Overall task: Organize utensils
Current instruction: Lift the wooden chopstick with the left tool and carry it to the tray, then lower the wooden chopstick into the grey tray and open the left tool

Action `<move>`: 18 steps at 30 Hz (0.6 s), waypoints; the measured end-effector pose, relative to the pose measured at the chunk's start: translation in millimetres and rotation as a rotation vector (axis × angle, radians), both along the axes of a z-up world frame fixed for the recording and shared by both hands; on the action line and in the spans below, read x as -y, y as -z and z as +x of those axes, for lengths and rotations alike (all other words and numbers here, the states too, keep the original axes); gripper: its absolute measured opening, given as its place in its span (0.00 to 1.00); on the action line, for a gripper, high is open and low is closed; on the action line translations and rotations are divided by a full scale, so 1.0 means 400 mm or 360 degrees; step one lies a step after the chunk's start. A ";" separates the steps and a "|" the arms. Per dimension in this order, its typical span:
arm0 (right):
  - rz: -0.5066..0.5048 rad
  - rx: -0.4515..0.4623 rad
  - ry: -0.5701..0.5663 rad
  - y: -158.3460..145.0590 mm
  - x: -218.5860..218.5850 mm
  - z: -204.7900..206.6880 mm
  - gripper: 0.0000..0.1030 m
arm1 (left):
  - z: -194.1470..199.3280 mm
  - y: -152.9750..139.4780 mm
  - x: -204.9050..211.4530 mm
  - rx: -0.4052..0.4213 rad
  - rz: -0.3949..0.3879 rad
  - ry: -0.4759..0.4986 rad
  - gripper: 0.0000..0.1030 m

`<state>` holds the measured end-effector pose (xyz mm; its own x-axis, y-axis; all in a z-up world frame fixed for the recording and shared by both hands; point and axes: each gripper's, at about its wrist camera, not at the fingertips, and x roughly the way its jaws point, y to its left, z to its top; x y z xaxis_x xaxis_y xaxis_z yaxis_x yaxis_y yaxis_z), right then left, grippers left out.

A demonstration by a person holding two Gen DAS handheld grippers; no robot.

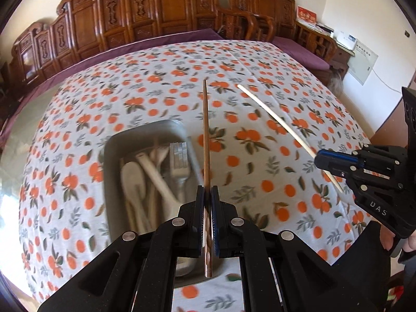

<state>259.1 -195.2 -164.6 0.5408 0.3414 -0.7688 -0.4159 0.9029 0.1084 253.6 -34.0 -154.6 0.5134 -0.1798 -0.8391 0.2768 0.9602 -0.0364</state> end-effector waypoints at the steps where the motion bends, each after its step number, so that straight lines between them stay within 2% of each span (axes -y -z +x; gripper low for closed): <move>1: 0.0003 -0.0002 -0.0007 0.001 -0.010 -0.002 0.06 | 0.000 0.001 -0.012 -0.0001 0.0000 -0.0010 0.04; 9: 0.0022 -0.0013 -0.0046 0.006 -0.058 -0.008 0.06 | -0.003 0.020 -0.096 -0.0024 0.0015 -0.0063 0.04; 18: 0.0029 -0.0020 -0.0075 0.009 -0.081 -0.012 0.06 | 0.004 0.084 -0.124 -0.0111 0.0097 -0.0040 0.04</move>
<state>254.3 -162.8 -168.3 0.5144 0.3803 -0.7687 -0.4564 0.8802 0.1300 255.1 15.7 -188.4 0.4569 -0.1150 -0.8821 0.2512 0.9679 0.0039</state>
